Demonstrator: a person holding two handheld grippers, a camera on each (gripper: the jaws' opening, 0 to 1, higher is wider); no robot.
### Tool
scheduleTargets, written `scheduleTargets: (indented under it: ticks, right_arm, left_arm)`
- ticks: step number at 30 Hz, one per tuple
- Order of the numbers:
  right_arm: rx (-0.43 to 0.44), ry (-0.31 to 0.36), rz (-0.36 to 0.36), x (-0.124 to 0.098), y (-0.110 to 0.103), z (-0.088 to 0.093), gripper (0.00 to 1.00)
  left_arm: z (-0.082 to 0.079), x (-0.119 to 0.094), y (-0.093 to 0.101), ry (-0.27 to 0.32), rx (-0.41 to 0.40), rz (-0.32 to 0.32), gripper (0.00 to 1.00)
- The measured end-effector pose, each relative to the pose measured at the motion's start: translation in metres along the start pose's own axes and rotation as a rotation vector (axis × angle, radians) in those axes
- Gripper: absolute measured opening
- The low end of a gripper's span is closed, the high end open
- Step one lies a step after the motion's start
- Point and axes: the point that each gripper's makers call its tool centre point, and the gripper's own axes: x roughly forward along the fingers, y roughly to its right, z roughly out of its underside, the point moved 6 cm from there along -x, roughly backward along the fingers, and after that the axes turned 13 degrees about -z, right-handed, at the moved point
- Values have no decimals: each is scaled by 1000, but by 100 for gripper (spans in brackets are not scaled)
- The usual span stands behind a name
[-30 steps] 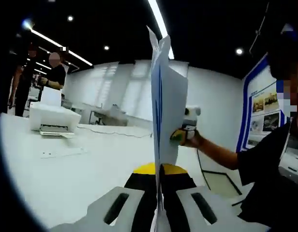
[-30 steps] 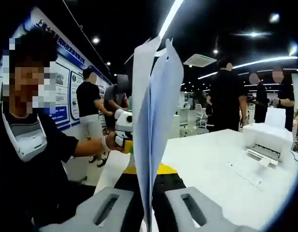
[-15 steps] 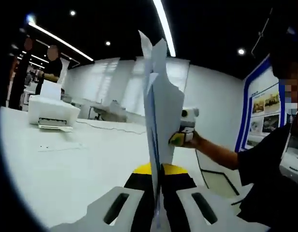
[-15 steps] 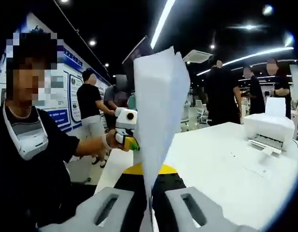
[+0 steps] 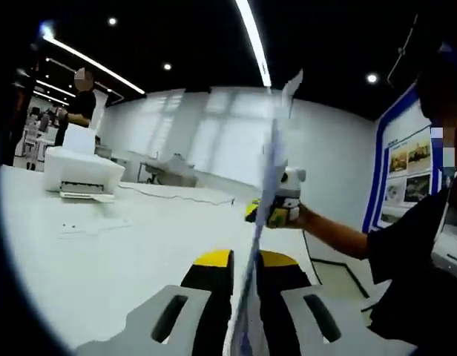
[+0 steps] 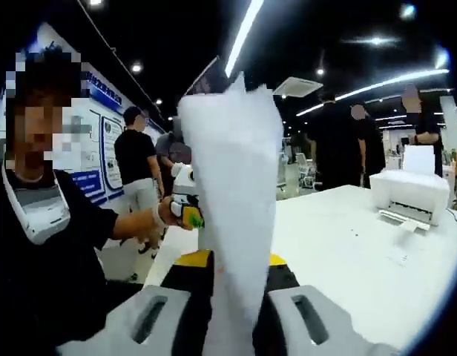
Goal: Organize the stack of printing papers by aligning and flattening the scattered papers on the table
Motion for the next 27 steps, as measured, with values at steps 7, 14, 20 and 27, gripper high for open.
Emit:
scheduleTargets:
  ticks: [7,14,20,27]
  right_arm:
    - [29,39,12,-1,-6,-15,0]
    - [-79,74,56,-3,-11,-54,0]
    - [55,13,43,-4,-3,0,21]
    - [33,33,21,-4,-8,-11,0]
  left_arm:
    - [-13,3,-2,26,-42,-9,6]
    - [-56,-1,4,82,-21,-11,7]
    - [3,3,-7,-6,-38,-24,25]
    - [-8,6,-4,14,-53,-3,6]
